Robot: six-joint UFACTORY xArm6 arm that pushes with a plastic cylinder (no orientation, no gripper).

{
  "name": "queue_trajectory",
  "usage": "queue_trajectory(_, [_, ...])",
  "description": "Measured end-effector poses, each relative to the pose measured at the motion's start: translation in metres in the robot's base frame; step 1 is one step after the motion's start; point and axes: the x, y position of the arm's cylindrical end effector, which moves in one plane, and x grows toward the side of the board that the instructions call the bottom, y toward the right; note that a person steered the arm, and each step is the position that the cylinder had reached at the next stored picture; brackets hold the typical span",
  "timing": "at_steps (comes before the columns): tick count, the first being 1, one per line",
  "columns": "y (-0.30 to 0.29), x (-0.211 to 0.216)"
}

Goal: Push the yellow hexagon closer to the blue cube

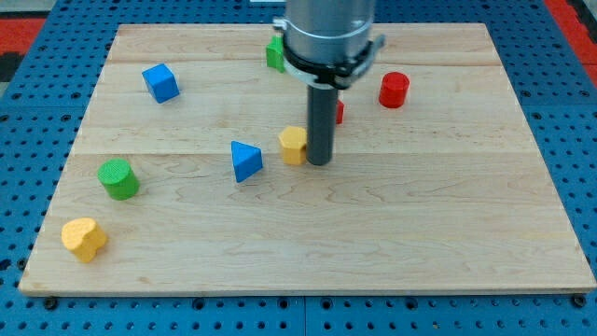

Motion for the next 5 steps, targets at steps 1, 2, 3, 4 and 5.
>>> queue_trajectory(1, [-0.031, -0.007])
queue_trajectory(2, [-0.093, -0.007])
queue_trajectory(3, [-0.059, -0.007])
queue_trajectory(4, [-0.004, -0.006])
queue_trajectory(5, [-0.070, -0.025])
